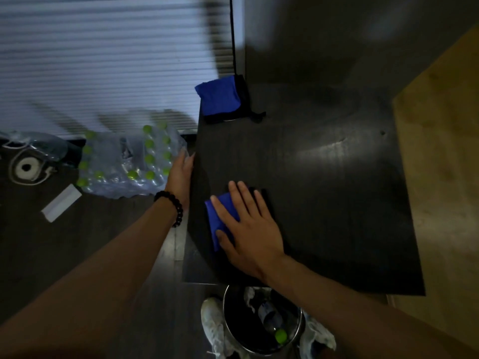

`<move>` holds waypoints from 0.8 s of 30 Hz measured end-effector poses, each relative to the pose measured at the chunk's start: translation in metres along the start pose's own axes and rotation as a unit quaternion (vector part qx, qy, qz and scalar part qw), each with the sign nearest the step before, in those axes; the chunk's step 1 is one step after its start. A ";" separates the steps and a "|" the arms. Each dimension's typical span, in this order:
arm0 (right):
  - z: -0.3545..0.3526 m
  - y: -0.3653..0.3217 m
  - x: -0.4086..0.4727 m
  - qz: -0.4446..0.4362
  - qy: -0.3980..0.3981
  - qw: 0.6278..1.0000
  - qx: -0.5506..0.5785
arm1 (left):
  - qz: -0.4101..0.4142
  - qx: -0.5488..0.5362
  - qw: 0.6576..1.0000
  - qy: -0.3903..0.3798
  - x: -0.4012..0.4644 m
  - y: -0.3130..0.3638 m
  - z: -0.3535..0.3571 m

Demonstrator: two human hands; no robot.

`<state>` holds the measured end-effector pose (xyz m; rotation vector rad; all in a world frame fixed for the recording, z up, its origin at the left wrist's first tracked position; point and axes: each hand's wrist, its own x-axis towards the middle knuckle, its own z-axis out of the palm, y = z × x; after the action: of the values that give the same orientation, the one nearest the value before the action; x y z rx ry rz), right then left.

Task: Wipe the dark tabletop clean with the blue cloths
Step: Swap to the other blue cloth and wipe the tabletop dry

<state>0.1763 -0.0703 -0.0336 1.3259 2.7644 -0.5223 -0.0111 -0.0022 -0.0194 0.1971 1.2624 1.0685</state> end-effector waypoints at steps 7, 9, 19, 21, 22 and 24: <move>0.007 -0.049 0.006 -0.080 -0.016 0.997 0.013 | 0.004 0.058 0.998 0.006 -0.007 0.004 0.001; 0.009 -0.053 0.002 -0.103 -0.023 0.994 0.016 | 0.008 0.088 0.996 0.005 -0.009 0.003 0.001; 0.007 -0.025 -0.039 -0.187 -0.079 0.979 0.035 | -0.008 0.098 0.993 0.059 -0.015 -0.003 0.013; 0.003 -0.013 -0.050 -0.199 -0.090 0.976 0.028 | 0.001 0.094 0.992 0.086 -0.016 -0.005 0.018; 0.001 -0.007 -0.056 -0.205 -0.091 0.974 0.022 | 0.014 0.101 0.989 0.104 -0.015 -0.006 0.020; -0.001 0.006 -0.067 -0.208 -0.091 0.974 0.003 | 0.050 0.115 0.982 0.139 -0.014 -0.009 0.023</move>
<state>0.2231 -0.1171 -0.0229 0.6510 2.8833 -0.6306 0.0141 -0.0081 -0.0076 0.2970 1.6445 1.0596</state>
